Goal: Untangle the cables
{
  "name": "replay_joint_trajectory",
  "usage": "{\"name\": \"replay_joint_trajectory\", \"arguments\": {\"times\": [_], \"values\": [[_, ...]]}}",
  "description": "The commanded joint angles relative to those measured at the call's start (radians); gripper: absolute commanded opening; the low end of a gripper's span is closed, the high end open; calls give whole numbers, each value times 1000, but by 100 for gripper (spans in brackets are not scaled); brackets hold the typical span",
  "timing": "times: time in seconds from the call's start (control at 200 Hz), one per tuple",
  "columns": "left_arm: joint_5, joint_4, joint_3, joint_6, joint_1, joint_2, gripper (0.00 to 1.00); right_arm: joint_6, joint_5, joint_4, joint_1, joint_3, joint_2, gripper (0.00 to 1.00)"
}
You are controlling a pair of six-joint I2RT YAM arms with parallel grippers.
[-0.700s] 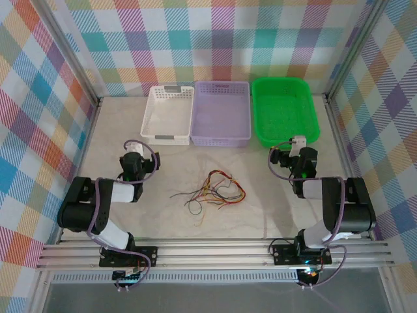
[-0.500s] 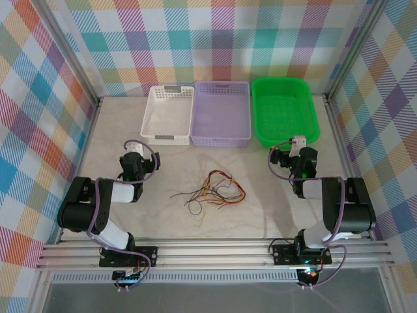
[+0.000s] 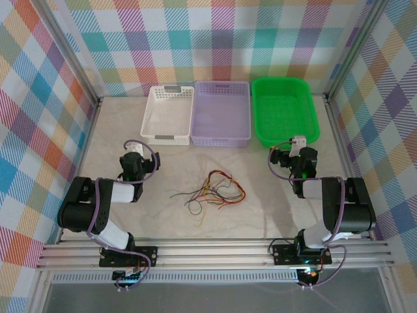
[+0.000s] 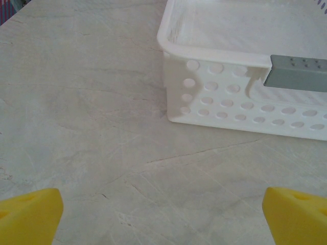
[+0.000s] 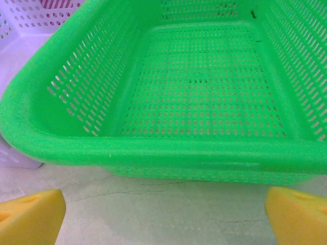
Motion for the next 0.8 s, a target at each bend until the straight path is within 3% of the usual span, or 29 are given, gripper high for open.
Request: {"name": "replay_joint_trajectory", "arguments": {"times": [0.0,0.225,0.385,0.49,0.795], "values": [[1,35,0,-9,9,1,100,-12,-11,3,2,0,8,100],[2,35,1,-9,9,2,100,-8,-2,-1,1,2,-6,100],[2,35,0,-8,10,2,100,-18,12,-261,1,36,-231,100],[2,35,0,-9,8,1,100,-13,31,-335,1,35,-357,100],[1,35,0,-9,10,1,100,134,-151,-548,2,54,-627,100]]}}
